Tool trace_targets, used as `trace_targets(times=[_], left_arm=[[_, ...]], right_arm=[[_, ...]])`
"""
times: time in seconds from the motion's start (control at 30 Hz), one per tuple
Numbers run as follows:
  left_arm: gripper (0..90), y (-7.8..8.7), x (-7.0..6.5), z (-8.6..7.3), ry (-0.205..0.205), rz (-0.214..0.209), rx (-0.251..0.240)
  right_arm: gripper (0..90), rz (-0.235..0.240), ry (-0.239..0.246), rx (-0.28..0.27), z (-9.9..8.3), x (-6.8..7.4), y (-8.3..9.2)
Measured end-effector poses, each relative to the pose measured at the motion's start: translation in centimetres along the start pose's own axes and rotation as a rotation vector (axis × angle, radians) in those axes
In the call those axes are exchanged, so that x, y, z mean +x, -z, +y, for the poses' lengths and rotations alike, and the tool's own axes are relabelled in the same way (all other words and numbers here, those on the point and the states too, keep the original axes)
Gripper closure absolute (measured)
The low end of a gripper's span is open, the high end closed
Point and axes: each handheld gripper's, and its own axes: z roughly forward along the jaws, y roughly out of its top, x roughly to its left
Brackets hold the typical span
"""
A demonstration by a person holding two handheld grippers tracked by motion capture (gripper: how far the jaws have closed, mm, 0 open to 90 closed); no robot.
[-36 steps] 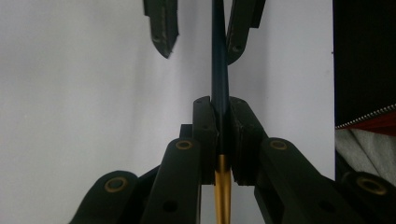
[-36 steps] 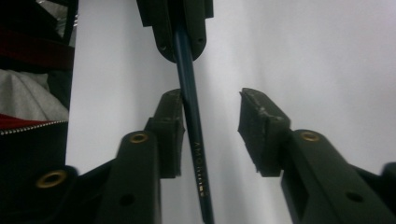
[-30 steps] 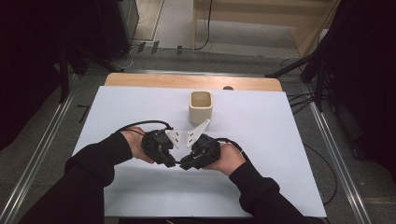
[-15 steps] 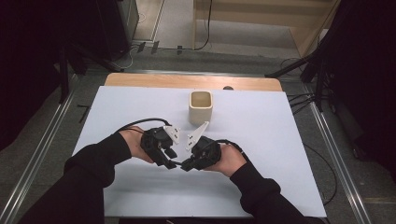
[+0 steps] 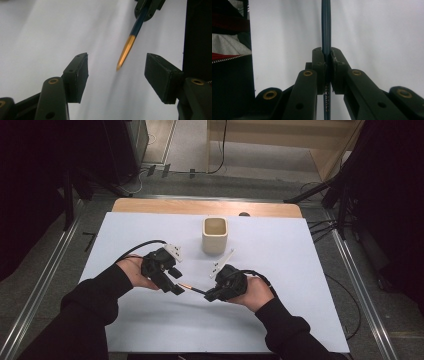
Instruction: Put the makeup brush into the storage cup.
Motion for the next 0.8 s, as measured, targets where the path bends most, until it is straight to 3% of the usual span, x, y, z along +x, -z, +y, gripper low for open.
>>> trace_targets(times=[0.33, 0.57, 0.8], left_arm=[[34.9, 0.5, 0.1, -0.9, 0.069, 0.025, -0.078], [34.8, 0.3, -0.1, -1.5, 0.129, 0.035, -0.154], [34.4, 0.0, -0.4, -2.2, 0.200, 0.044, -0.216]], right_arm=[[84.3, -0.035, -0.083, -0.016, -1.4, 0.2, 0.8], [84.3, -0.080, -0.216, -0.069, -1.6, 0.6, 1.1], [84.3, -0.123, -0.275, -0.105, -1.7, 1.1, 1.1]])
